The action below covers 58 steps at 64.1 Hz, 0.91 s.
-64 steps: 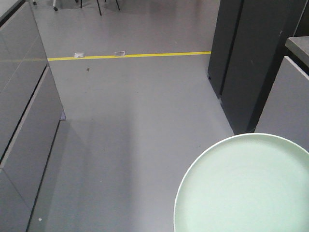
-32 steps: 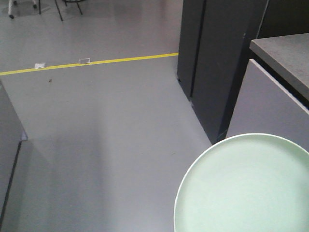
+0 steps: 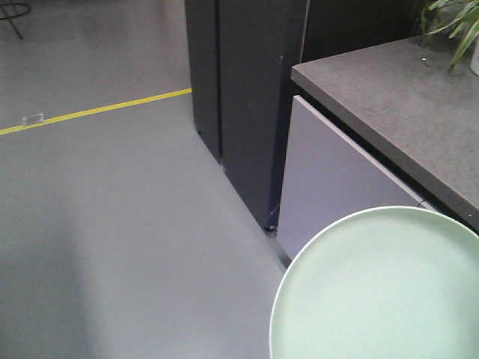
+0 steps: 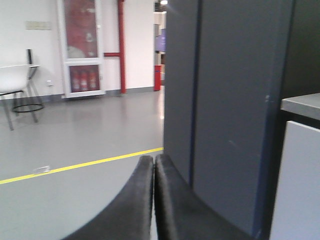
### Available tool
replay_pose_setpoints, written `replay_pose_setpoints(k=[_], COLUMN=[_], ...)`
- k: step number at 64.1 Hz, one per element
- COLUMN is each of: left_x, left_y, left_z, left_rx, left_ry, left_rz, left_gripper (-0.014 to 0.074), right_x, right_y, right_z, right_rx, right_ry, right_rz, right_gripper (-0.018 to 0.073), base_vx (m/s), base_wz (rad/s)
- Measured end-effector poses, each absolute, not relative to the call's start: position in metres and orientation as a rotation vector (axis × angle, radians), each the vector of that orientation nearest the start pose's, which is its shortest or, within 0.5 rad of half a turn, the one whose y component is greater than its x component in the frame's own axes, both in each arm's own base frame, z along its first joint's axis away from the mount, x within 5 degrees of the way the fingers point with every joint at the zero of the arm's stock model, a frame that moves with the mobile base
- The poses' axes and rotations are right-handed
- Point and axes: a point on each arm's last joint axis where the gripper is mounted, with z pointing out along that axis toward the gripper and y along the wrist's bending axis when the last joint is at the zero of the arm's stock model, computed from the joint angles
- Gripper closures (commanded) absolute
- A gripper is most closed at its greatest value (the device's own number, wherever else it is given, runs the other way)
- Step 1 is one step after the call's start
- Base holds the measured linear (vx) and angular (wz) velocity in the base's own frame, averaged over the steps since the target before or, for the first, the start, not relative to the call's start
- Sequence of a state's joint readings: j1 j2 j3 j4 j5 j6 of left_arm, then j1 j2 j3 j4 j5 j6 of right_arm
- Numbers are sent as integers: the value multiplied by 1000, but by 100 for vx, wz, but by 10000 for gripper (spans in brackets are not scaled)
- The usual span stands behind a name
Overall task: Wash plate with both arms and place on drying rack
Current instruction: 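Hold the plate while driving up to the stainless steel sink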
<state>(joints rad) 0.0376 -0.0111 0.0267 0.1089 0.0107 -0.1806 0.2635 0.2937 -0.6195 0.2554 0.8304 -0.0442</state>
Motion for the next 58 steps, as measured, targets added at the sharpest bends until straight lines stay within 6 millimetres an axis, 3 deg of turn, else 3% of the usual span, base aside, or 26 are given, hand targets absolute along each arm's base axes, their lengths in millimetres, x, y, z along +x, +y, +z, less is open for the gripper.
replay_pose_setpoints(k=[58], left_x=[57], left_y=[2], left_z=[204], left_rx=[-83], left_ry=[1508], left_rz=[-27], left_gripper=[602], right_x=[38], right_y=[28], right_z=[328], right_rx=[-256], right_ry=[1974], right_rz=[441], right_gripper=[561], base_vx=[16], base_wz=[-49])
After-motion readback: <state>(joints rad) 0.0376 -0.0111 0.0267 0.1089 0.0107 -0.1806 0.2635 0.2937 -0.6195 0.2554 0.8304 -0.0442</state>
